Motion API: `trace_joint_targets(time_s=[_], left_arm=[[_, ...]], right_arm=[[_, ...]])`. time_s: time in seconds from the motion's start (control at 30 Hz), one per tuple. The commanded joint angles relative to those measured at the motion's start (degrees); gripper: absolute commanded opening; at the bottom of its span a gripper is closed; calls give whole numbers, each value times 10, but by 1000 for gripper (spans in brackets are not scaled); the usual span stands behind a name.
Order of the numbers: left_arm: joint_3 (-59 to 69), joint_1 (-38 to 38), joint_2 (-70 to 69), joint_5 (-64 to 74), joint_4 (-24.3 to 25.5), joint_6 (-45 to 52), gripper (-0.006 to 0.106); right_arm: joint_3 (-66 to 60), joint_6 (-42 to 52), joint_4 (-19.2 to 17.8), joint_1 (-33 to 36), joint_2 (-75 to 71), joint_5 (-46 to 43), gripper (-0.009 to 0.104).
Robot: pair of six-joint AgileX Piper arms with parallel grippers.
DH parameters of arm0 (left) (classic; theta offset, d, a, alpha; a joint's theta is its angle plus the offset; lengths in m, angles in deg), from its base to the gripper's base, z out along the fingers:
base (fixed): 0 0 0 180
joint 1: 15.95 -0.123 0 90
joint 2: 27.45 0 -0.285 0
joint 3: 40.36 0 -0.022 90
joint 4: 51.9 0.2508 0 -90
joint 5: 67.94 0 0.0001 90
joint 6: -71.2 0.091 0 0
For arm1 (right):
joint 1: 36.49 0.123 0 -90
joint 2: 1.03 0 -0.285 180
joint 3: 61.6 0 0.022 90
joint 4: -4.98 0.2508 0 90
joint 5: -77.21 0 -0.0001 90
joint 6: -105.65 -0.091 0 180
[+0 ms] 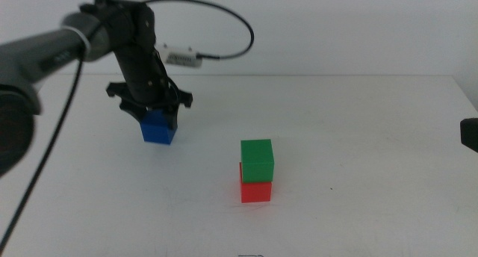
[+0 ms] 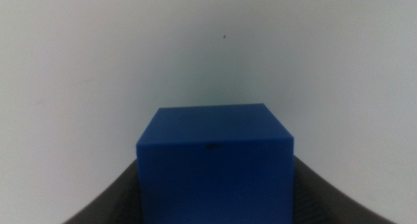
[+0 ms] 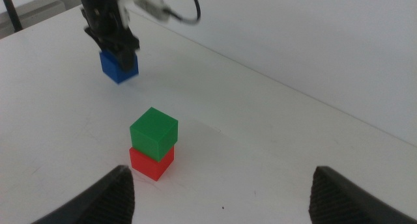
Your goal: Stack red cubes first, then green, then blue cubes in a specific spot.
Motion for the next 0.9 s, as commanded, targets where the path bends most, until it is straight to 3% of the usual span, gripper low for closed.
trace_joint_targets(time_s=[0.0,0.2,0.3,0.4,0.6,0.87], left_arm=[[-1,8,-84,1,-2,-36,-2],[106,83,-226,0,33,-246,-2],[105,154,-260,39,79,-362,-2],[84,223,-259,59,128,-400,-2],[33,285,-219,68,117,-428,-2],[22,305,-180,50,119,-427,-2]], right_arm=[[15,4,-9,-5,2,-42,89],[15,4,-9,-5,2,-42,89],[15,4,-9,-5,2,-42,89],[15,4,-9,-5,2,-42,89],[15,4,-9,-5,2,-42,89],[15,4,-9,-5,2,-42,89]])
